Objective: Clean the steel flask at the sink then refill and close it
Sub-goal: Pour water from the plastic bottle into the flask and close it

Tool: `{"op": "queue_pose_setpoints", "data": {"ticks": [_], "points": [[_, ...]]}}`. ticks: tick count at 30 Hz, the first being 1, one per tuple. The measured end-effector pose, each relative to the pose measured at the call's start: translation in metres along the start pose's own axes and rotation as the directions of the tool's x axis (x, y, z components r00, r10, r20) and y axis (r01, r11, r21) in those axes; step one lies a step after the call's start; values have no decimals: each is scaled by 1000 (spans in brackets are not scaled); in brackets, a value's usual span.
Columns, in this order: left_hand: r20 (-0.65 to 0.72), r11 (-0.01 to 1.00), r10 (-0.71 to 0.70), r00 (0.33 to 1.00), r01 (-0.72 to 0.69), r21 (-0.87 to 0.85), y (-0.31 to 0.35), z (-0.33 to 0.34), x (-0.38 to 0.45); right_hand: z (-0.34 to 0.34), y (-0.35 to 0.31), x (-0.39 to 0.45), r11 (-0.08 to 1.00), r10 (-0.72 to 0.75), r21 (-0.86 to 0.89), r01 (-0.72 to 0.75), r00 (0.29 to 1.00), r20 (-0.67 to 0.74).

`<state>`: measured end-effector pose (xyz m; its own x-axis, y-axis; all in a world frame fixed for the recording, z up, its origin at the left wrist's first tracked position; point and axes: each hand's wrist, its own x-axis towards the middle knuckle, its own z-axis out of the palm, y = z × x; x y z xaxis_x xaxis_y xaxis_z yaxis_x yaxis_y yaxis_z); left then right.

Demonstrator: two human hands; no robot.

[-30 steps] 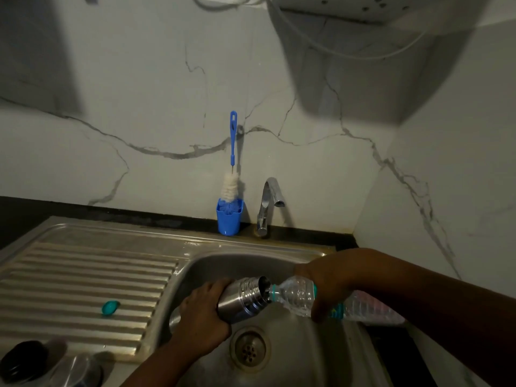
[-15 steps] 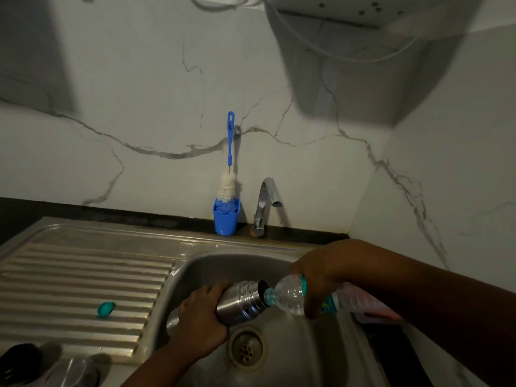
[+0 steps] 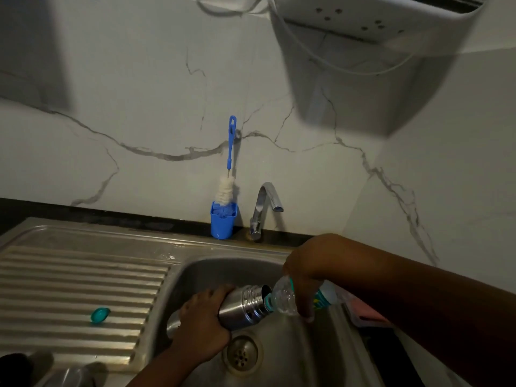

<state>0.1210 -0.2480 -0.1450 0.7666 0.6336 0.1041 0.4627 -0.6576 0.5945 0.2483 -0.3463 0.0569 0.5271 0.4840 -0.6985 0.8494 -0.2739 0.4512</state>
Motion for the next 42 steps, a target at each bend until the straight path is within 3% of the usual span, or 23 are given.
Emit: {"op": "queue_pose_setpoints", "data": {"ticks": [9,17,22,27,29,32,38,40,42], "points": [[23,996,69,997,-67,-62,-11,4,6,-23,-31,-18,967,158,-180,-179,980,-122],[53,968,177,983,-164,-192,-20,10,14,-34,-44,-29,946,221,-236,-223,975,-36],[87,899,172,981,-120,-422,-22,11,19,-40,-27,-48,955,284,-62,-289,956,-71],[110,852,166,980,-86,-516,-21,12,19,-32,-14,-53,950,297,119,-287,952,-75],[103,848,151,983,-76,-525,-22,13,20,-26,-11,-49,953,280,140,-268,958,-70],[106,852,116,988,-44,-522,-21,12,19,-22,1,-48,962,252,156,-223,948,-196],[22,797,10,1000,5,-604,-6,-5,2,-4,11,-37,965,86,261,0,944,-320],[-16,763,-44,999,24,-646,3,-16,-5,0,21,-35,931,23,338,135,905,-425],[-101,726,-105,989,7,-687,11,-27,-13,2,29,-33,831,-58,436,345,834,-549]]}}
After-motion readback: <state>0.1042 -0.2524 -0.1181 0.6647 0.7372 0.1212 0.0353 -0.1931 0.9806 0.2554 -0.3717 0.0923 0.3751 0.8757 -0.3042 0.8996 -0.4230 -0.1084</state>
